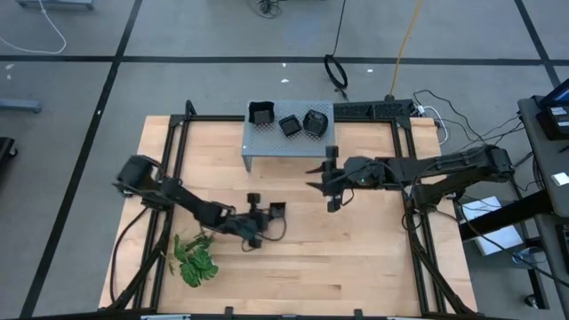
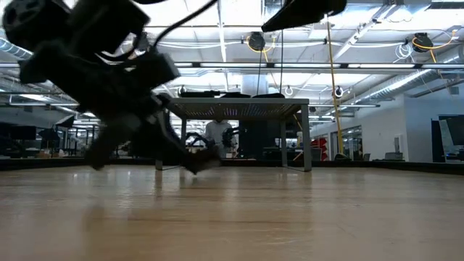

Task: Pick & Place Mini shaped plates
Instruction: Stack the black square plate on top of the black square plates on the shelf

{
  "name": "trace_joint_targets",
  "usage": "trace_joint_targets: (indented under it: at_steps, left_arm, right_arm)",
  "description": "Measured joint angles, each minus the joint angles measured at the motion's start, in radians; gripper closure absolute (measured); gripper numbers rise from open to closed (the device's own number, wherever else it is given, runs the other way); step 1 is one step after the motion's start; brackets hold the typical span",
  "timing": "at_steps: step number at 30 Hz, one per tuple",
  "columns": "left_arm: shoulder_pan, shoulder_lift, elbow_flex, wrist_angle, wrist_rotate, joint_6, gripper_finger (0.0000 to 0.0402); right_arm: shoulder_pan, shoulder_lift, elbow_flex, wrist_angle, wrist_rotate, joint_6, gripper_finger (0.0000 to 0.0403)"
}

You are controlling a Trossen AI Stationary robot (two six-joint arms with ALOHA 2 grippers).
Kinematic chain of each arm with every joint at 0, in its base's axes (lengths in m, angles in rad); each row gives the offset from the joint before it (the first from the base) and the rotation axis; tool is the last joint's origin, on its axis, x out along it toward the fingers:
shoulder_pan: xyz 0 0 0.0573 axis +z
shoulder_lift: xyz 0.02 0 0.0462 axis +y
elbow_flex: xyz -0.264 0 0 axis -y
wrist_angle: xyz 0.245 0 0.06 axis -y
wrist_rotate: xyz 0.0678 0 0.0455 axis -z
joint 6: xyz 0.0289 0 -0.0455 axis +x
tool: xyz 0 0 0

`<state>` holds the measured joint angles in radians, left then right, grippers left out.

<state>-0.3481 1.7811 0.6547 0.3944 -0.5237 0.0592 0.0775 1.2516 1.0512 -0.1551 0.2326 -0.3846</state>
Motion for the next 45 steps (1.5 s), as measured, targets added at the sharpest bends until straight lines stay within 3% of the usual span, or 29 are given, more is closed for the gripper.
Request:
trace_joint_targets:
  at_steps: [6, 12, 21, 26, 30, 36, 45]
  left_arm:
    - [-0.001, 0.111, 0.113, -0.011, -0.001, 0.079, 0.0386]
    - [0.001, 0.109, 0.13, -0.032, -0.029, -0.032, 0.0393]
    - [-0.002, 0.023, 0.129, -0.025, -0.038, -0.141, 0.0266]
    - [-0.008, -0.08, 0.129, -0.03, -0.018, -0.142, 0.0203]
    - [-0.014, -0.183, 0.129, -0.037, -0.019, -0.144, 0.0179]
    - [-0.033, -0.335, 0.129, -0.063, -0.02, -0.148, 0.0172]
    - [-0.074, -0.484, 0.129, -0.077, -0.022, -0.147, 0.0172]
  right_arm:
    - [0.069, 0.0, -0.16, 0.196, 0.0, 0.056, 0.0277]
    - [0.113, 0.0, -0.282, 0.297, 0.006, 0.118, 0.0272]
    - [0.121, 0.034, -0.333, 0.324, 0.007, 0.225, 0.0239]
    - [0.126, 0.166, -0.334, 0.47, 0.001, 0.284, 0.0226]
    - [0.131, 0.321, -0.334, 0.659, -0.02, 0.288, 0.0226]
    - [0.135, 0.539, -0.301, 0.881, -0.029, 0.285, 0.0228]
    - [0.134, 0.758, -0.164, 0.875, 0.011, 0.267, 0.023]
